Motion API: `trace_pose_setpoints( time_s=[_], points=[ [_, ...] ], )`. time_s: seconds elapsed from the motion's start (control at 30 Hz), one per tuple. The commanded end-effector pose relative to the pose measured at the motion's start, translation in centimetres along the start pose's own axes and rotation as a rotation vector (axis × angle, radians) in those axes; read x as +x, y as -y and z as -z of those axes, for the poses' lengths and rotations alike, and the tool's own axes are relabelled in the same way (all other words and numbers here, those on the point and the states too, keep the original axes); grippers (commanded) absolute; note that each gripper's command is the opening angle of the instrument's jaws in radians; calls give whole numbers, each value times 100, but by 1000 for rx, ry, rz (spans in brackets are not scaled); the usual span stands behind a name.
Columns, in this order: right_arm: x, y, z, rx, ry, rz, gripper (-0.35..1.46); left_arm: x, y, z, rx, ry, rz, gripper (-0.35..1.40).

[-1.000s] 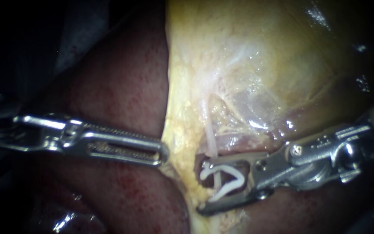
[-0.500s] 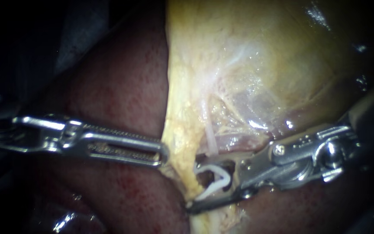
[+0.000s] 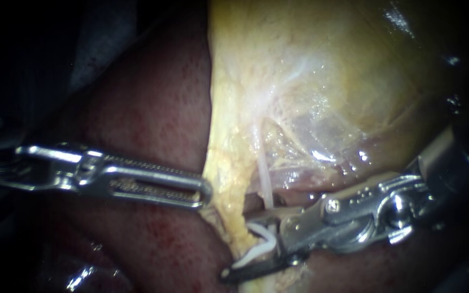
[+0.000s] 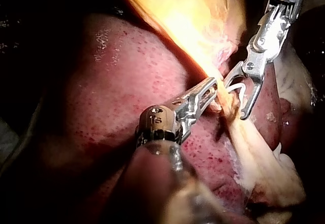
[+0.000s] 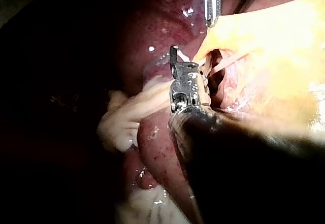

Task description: Clipping first clip left tube

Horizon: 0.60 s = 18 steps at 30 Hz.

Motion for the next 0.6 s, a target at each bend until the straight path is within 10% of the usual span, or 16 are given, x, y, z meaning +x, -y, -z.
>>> trace_pose_setpoints(
  time_s=[0.03,0.6],
  points=[
    [0,0,-2,2,1,-1,55,0,0,0,0,0,0,-35],
    [-2,-4,-12,6,5,-28,40,0,0,0,0,0,0,-35]
  ],
)
